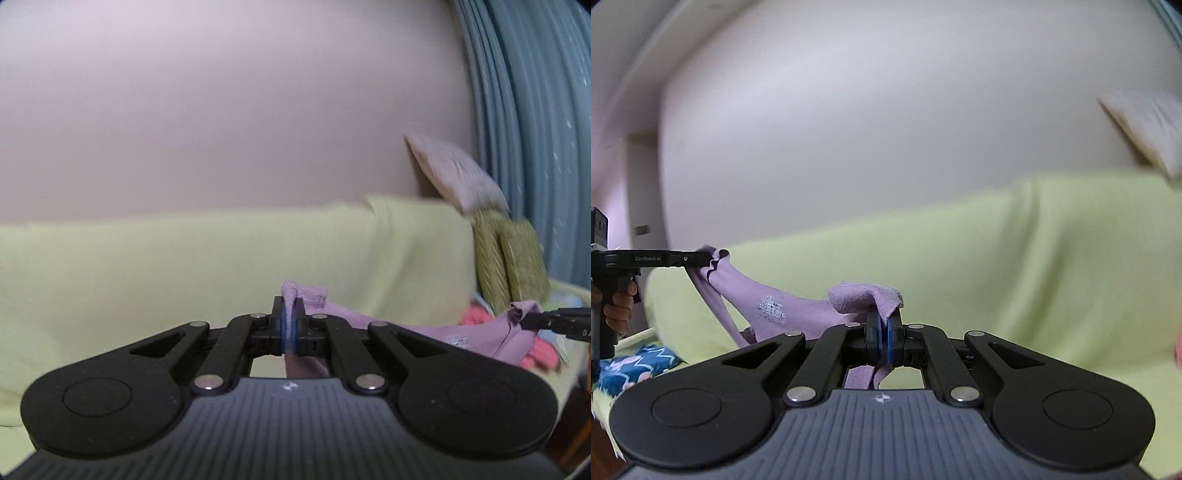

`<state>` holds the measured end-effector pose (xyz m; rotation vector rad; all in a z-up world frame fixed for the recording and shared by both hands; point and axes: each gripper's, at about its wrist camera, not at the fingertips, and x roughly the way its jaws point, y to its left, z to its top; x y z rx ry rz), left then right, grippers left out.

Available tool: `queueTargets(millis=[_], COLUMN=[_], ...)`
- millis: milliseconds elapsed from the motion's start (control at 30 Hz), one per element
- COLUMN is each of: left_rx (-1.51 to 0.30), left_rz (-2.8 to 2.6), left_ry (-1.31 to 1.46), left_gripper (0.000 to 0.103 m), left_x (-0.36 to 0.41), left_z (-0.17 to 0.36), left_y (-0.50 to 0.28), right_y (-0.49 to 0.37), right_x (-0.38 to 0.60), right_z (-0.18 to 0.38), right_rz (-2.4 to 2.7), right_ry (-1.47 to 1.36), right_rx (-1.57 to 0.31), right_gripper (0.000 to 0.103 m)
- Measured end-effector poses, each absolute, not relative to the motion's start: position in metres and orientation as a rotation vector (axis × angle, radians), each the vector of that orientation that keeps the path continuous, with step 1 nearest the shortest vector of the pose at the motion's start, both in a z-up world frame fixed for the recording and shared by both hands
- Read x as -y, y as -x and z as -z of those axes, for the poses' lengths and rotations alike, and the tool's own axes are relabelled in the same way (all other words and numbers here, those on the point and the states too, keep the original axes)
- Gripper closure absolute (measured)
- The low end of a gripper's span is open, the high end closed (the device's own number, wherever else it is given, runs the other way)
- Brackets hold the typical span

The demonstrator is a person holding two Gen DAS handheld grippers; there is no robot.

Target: Fold clothes

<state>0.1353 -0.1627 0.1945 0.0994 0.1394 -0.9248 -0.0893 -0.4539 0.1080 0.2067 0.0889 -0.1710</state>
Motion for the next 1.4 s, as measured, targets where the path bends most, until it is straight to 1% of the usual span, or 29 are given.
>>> queueTargets(millis=[100,233,367,500,633,733,833,867,933,1067,1133,1200,1300,1400], left_rx=[-0.071,-0.004,0.032,-0.006,-0.130,-0.280,-0.449,-0.510,-0.615,-0.769,-0.783,-0.762,-0.718,-0.713], left_rz=[0.874,0.846,0.821,0.807,0.788,0.757,0.714,0.700,0.666,0.617,0.619,0.622,0.617,0.615], left_ry=[-0.068,-0.028,-0.017,-0.041,-0.082,-0.105,-0.129,-0.140,-0.186,-0.279,-0.314,-0.333,-0.321,-0.336], left_gripper=[0.102,0.101,0.101,0.101,0.100,0.100,0.100,0.100,0.100,0.100,0.100,0.100,0.100,0.100], left_x=[0.128,0.091,0.080,0.094,0.126,0.165,0.207,0.221,0.252,0.307,0.321,0.327,0.346,0.362], left_z=[-0.212,-0.229,-0.243,-0.246,-0.219,-0.171,-0.104,-0.077,-0.019,0.082,0.114,0.134,0.145,0.155], left_y=[-0.102,-0.062,-0.039,-0.052,-0.103,-0.170,-0.250,-0.278,-0.329,-0.410,-0.433,-0.449,-0.471,-0.492], right_y=[0.101,0.125,0.141,0.126,0.086,0.031,-0.050,-0.079,-0.133,-0.229,-0.258,-0.279,-0.299,-0.313], right_x=[0.434,0.412,0.402,0.412,0.435,0.460,0.491,0.502,0.527,0.571,0.590,0.606,0.623,0.651], right_z=[-0.139,-0.165,-0.185,-0.190,-0.176,-0.145,-0.090,-0.065,0.002,0.119,0.156,0.186,0.202,0.210], right_rz=[0.134,0.100,0.077,0.090,0.108,0.125,0.147,0.159,0.181,0.220,0.227,0.233,0.256,0.268], right_ry=[-0.143,-0.080,-0.029,-0.006,-0.036,-0.084,-0.131,-0.147,-0.168,-0.261,-0.303,-0.334,-0.344,-0.448], right_rx=[-0.054,-0.008,0.034,0.005,-0.090,-0.207,-0.371,-0.428,-0.535,-0.715,-0.750,-0.759,-0.723,-0.683], right_gripper=[0.100,0.100,0.100,0.099,0.099,0.099,0.099,0.102,0.103,0.103,0.103,0.103,0.103,0.103])
